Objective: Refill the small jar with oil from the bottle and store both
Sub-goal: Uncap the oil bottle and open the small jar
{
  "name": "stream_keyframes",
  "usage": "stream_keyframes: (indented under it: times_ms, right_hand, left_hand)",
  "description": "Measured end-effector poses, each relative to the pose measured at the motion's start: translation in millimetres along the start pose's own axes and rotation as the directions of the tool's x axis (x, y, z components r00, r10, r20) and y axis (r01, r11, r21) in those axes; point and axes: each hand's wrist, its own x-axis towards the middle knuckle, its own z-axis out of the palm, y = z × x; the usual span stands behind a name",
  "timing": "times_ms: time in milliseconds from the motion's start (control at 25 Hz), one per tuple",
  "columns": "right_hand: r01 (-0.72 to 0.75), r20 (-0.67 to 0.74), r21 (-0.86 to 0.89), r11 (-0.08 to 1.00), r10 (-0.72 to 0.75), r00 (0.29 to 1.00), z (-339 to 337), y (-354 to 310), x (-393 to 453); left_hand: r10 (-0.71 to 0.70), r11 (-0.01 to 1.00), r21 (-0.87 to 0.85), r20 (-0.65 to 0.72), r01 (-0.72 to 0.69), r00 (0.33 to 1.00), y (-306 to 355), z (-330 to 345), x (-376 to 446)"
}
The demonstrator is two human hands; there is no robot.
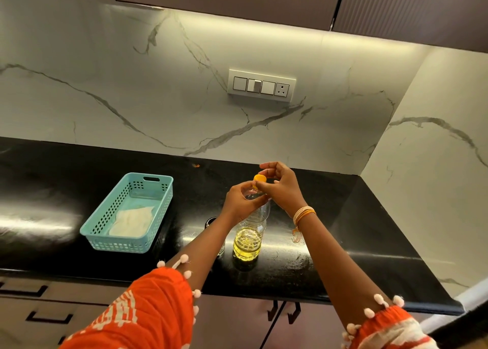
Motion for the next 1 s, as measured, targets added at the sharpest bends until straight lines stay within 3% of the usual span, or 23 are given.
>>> stream_keyframes:
  times_ms: [240,440,760,1000]
  right_hand:
    - [0.014,0.103,-0.011,1.000,-0.013,0.995,-0.6,-0.5,-2.3]
    - [-0.003,-0.016,-0.006,1.000,0.002,1.000,2.1,5.1,-1.1]
    - [-0.003,0.073,0.071,0.997,-0.003,0.997,-3.3,5.4,-2.2]
    - [0.003,-0.023,0.064,0.998,-0.001,1.000,1.3,4.0,-2.3]
  left_hand:
    - [-0.014,1.000,0.001,0.000,0.014,1.000,-3.3,-1.1,0.6]
    - [-0.014,1.000,0.010,-0.004,0.014,1.000,-2.9,-1.5,0.9]
    - [-0.020,1.000,0.013,0.000,0.020,1.000,-1.0,-2.0,0.1]
    - [-0.017,1.000,0.015,-0.001,0.017,1.000,4.7,-2.2,-1.5]
